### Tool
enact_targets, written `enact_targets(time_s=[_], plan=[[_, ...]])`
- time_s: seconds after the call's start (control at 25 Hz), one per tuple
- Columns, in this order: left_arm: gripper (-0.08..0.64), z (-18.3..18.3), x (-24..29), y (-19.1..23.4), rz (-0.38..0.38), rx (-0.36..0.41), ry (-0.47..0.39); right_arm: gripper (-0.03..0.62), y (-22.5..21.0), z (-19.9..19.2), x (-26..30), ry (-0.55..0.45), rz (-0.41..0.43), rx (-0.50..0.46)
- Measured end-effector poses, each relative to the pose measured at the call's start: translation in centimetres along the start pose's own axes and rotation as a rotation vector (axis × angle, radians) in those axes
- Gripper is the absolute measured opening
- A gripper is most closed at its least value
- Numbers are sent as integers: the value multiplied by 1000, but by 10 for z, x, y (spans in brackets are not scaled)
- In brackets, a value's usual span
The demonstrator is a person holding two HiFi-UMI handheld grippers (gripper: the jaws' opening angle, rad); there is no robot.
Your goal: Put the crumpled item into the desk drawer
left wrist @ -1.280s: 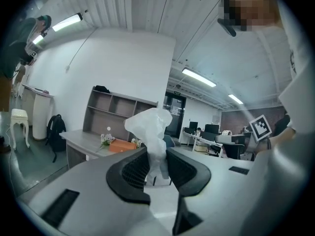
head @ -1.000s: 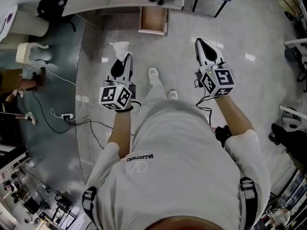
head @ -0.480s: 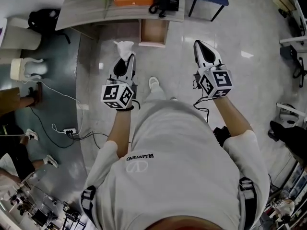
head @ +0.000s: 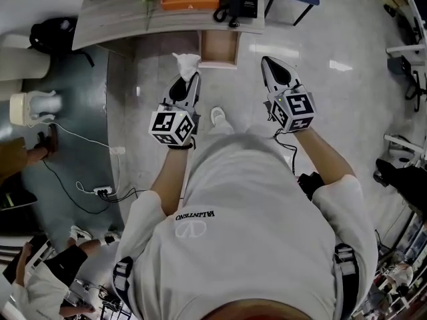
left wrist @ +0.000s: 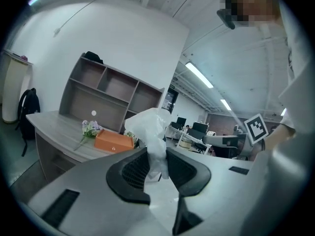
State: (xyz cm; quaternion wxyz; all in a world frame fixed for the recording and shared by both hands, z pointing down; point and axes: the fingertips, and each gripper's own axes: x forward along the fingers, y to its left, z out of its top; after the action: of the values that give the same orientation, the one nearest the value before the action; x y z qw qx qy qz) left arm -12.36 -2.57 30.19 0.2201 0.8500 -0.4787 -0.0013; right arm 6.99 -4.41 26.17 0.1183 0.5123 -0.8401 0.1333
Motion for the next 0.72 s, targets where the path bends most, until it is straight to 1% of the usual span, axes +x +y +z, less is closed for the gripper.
enact_targets(time_s=[0.24,0.52,0.72], plan=[[97,-9,20,20,-25,-25,55,0,14,-8,43,53,20,-20],[97,-12,44,27,-39,-51,64,0,20,-13,69,84,35,-8],[97,-21,59,34,-29,-60,82,0,23,-21,83,96,44,-3]])
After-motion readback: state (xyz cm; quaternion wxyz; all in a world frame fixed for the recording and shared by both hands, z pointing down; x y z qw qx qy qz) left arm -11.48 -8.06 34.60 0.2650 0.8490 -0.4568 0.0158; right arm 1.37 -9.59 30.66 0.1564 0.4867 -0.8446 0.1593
